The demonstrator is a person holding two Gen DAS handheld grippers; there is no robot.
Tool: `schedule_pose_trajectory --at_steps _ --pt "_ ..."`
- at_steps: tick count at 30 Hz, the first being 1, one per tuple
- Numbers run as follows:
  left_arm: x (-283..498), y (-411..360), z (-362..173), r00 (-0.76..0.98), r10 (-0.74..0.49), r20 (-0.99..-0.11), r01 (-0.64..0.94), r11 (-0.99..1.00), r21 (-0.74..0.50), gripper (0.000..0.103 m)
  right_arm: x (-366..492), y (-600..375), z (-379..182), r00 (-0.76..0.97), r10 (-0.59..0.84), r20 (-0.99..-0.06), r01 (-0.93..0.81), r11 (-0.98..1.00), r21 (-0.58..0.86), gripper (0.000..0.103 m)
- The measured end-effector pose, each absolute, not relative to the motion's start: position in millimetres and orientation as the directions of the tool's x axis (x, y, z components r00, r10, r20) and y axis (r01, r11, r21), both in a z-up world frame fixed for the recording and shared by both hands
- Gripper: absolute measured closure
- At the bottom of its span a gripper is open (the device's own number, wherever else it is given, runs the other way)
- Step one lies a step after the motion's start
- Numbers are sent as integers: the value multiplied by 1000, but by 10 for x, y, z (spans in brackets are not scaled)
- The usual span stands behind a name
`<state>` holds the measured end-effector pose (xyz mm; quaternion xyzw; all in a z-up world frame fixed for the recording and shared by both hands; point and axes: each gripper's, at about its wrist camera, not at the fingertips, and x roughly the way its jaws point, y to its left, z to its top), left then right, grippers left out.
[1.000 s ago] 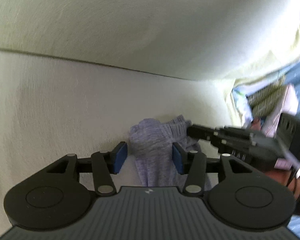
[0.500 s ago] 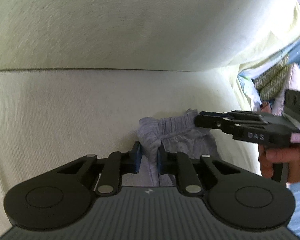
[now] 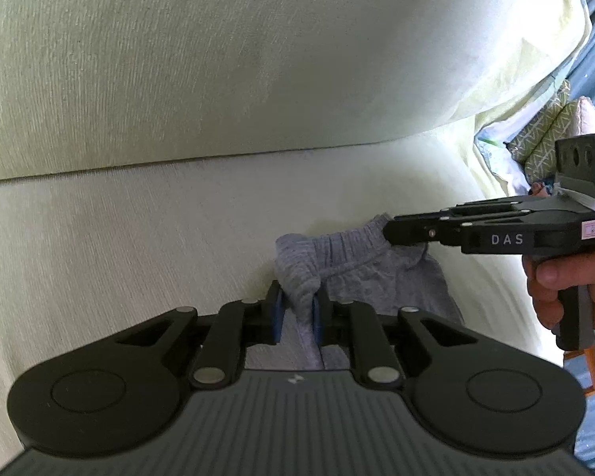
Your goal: Fold clothes
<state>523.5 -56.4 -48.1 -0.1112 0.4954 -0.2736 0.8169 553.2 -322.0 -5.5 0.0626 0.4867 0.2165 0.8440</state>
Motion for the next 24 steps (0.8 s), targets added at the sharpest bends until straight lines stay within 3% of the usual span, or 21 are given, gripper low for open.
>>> schedule_pose_trajectory --at_steps 4,6,8,10,16,24 --pt "5220 -516 -460 356 -556 -751 319 828 -461 80 5539 -3274 -53 436 447 -781 -270 893 360 90" --pt "5187 -498 -415 358 -549 -755 327 831 -449 66 5502 -3336 20 463 453 -762 -249 891 379 88" --pt "5142 -468 -364 374 -542 -752 319 837 -444 46 5423 -3424 140 504 447 -739 -227 894 386 87" --pt "5079 -427 -302 395 -533 -748 306 845 -439 41 5259 -3547 301 541 429 -723 -201 901 384 82" --pt "4748 -216 -74 446 -507 -738 323 860 -396 40 4445 -3842 685 571 321 -755 -170 947 274 80" --pt "3903 -323 341 441 -496 -748 571 798 -192 38 3022 -3924 993 528 174 -831 -139 983 118 76"
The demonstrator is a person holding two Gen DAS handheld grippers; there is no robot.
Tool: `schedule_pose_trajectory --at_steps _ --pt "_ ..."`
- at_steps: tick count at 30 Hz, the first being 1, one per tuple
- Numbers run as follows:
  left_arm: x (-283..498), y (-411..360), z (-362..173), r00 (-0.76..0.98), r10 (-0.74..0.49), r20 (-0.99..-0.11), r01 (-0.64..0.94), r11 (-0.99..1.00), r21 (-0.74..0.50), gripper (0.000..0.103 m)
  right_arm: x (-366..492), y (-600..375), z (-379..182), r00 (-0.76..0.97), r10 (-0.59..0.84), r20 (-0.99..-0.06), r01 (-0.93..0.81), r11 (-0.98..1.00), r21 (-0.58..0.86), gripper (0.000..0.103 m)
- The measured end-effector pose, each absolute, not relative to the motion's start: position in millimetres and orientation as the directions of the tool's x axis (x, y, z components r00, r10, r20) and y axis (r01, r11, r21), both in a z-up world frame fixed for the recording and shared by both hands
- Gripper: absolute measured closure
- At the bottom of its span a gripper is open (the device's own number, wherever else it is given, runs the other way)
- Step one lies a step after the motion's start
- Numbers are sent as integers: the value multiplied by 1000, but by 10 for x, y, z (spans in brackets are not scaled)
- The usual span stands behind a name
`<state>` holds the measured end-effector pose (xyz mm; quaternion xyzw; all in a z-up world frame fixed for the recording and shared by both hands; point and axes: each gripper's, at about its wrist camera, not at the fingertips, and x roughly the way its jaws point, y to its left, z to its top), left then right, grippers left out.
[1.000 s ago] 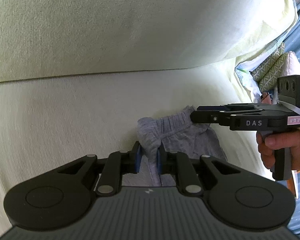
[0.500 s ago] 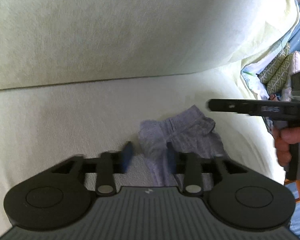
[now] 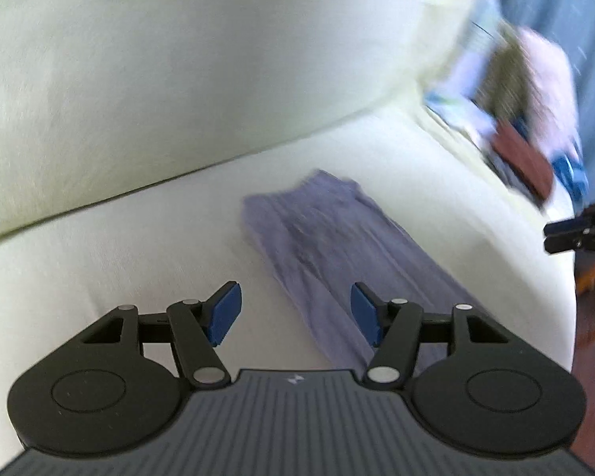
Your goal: Fold clothes
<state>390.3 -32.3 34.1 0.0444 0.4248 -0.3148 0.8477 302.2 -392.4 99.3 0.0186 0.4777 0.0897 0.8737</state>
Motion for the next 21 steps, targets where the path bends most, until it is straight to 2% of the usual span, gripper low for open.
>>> schedule_pose_trajectory --at_steps 6,9,12,17,21 --pt "3111 -594 463 427 -478 -768 695 717 -59 29 2370 -3899 1017 434 158 -887 -242 969 54 71" --pt "2790 -714 443 440 -439 -784 709 705 3 21 2226 -3920 981 393 190 -900 -368 929 36 63" --pt "2456 -881 376 471 -373 -799 695 715 76 11 2135 -3998 897 366 246 -897 -505 863 30 61" --pt "1934 -1144 245 501 -279 -819 636 761 129 9 2003 -4221 779 345 359 -867 -690 723 25 61" --pt "1471 -1353 173 530 -267 -805 684 695 220 9 1916 -4348 745 376 413 -829 -769 638 -31 61"
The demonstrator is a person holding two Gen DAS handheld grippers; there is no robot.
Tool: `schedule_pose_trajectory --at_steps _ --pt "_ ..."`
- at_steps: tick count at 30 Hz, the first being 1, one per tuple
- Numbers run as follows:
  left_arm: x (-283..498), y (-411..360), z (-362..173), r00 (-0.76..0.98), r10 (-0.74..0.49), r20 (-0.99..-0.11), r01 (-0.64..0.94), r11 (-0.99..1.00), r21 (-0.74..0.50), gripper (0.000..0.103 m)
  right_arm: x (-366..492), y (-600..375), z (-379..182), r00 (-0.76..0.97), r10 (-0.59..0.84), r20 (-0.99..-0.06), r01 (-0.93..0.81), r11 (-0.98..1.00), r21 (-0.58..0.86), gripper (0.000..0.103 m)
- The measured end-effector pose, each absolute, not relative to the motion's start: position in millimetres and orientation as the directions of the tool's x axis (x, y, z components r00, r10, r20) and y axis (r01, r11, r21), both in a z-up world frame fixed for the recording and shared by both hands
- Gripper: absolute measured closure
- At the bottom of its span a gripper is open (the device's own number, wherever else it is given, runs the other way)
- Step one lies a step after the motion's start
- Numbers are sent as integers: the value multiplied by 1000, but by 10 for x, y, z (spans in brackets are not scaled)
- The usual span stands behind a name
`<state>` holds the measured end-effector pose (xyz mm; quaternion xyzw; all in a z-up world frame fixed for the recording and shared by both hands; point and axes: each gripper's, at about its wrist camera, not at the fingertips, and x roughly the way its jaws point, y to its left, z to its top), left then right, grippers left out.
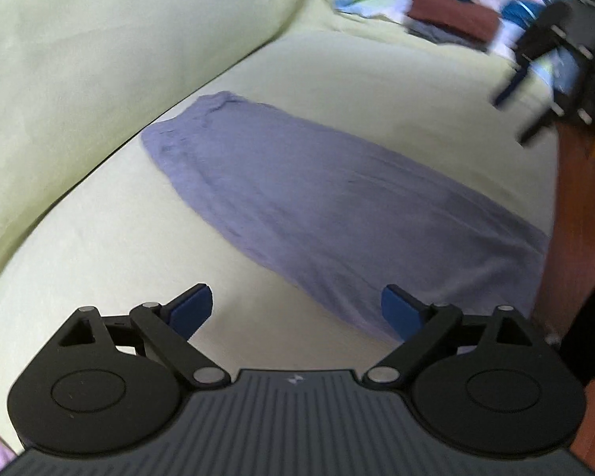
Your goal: Fold clothes
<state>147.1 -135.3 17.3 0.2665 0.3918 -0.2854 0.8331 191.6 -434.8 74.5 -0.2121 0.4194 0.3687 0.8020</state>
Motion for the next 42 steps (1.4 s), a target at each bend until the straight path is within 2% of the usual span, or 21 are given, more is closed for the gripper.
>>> schedule_pose_trajectory --at_steps 5,11,17,22,24,27,29,36,42 --pt "1054 -1519 51 516 -338 -787 800 519 302 9 1661 -4390 617 407 394 -824 -814 566 -131 61" --pt "900 -1496 -43 479 -476 -737 860 421 287 9 1340 -4325 570 440 364 -821 -775 616 -142 61" --pt "675 -1386 -325 485 -585 -650 873 287 393 9 1259 -4273 251 580 380 -721 -687 703 -182 60" --pt "394 -1330 -500 461 -672 -579 858 172 484 9 1157 -4135 44 650 379 -658 -671 693 -264 60" --pt "274 -1322 -536 437 -694 -572 848 105 520 14 1084 -4069 14 667 361 -652 -675 664 -322 60" --pt "110 -1325 -570 468 -684 -559 794 49 605 29 919 -3988 72 693 324 -644 -671 617 -411 65" --pt "81 -1352 -549 497 -650 -575 790 66 609 41 800 -3969 140 717 284 -637 -644 620 -448 66" --pt "-113 -1423 -547 598 -553 -580 737 94 669 41 373 -3830 253 719 221 -659 -660 515 -548 69" --pt "-168 -1573 -651 642 -502 -580 706 92 702 50 255 -3751 130 720 206 -663 -674 433 -598 69"
